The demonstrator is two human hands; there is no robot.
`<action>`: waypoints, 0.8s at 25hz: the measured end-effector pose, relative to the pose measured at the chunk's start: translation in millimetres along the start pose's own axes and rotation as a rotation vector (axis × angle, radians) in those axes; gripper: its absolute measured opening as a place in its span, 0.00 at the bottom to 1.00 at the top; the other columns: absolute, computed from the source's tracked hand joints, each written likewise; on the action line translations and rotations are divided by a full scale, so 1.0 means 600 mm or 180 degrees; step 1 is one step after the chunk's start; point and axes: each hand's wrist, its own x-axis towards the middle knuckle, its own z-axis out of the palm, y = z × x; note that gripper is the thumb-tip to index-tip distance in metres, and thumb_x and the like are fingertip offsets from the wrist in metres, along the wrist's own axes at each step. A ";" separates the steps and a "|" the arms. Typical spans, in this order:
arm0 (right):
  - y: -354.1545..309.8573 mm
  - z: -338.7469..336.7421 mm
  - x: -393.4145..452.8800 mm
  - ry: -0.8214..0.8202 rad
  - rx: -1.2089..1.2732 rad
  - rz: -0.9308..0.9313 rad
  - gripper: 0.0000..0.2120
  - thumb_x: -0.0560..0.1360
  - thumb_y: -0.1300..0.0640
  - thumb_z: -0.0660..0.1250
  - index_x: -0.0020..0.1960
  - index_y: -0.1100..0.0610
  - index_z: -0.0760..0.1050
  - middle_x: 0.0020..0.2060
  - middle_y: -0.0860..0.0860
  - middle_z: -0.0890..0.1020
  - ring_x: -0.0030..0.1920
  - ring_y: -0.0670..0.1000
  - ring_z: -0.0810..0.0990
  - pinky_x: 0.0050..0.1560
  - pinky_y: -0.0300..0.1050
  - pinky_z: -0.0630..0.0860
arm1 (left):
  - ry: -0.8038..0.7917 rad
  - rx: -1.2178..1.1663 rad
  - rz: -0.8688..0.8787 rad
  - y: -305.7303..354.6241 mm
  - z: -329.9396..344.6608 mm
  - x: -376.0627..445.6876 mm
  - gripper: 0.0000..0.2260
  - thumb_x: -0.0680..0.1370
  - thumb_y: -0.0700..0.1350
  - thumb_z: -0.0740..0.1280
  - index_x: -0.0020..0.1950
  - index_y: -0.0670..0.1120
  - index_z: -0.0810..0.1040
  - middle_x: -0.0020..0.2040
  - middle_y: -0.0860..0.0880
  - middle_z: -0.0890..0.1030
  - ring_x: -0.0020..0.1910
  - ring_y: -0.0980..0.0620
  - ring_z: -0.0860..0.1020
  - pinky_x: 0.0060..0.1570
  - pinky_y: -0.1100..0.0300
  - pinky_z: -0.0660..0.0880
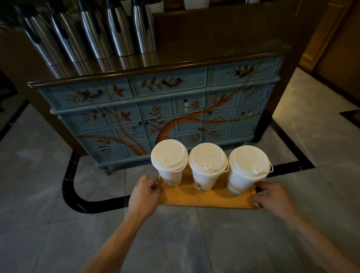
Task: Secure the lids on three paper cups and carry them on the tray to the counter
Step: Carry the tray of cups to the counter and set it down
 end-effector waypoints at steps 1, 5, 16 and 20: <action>-0.008 0.002 0.015 0.0019 0.0010 0.0002 0.10 0.61 0.61 0.76 0.35 0.48 0.79 0.33 0.49 0.84 0.35 0.55 0.83 0.40 0.55 0.82 | 0.0018 -0.0007 0.0014 0.001 -0.002 0.018 0.10 0.79 0.41 0.65 0.59 0.49 0.81 0.46 0.48 0.74 0.44 0.52 0.75 0.46 0.51 0.78; -0.031 -0.006 0.082 -0.0025 0.0046 -0.0029 0.08 0.62 0.61 0.76 0.38 0.51 0.82 0.33 0.49 0.84 0.36 0.54 0.83 0.41 0.56 0.82 | 0.0056 -0.0009 0.0079 0.013 -0.003 0.077 0.10 0.79 0.41 0.65 0.58 0.48 0.81 0.47 0.47 0.74 0.45 0.52 0.75 0.45 0.56 0.75; -0.078 -0.082 0.332 -0.0244 0.0117 -0.0219 0.20 0.65 0.62 0.75 0.56 0.53 0.82 0.40 0.52 0.86 0.42 0.55 0.84 0.46 0.55 0.82 | 0.0256 -0.0116 -0.0151 0.097 0.031 0.271 0.06 0.79 0.42 0.65 0.51 0.47 0.82 0.43 0.49 0.74 0.43 0.51 0.75 0.40 0.57 0.71; -0.103 -0.129 0.425 -0.0299 0.0058 -0.0385 0.20 0.65 0.61 0.74 0.56 0.49 0.82 0.35 0.52 0.86 0.40 0.53 0.85 0.47 0.59 0.82 | 0.0306 -0.0122 -0.0229 0.141 0.047 0.344 0.06 0.78 0.40 0.66 0.42 0.47 0.78 0.40 0.50 0.72 0.41 0.52 0.73 0.36 0.61 0.67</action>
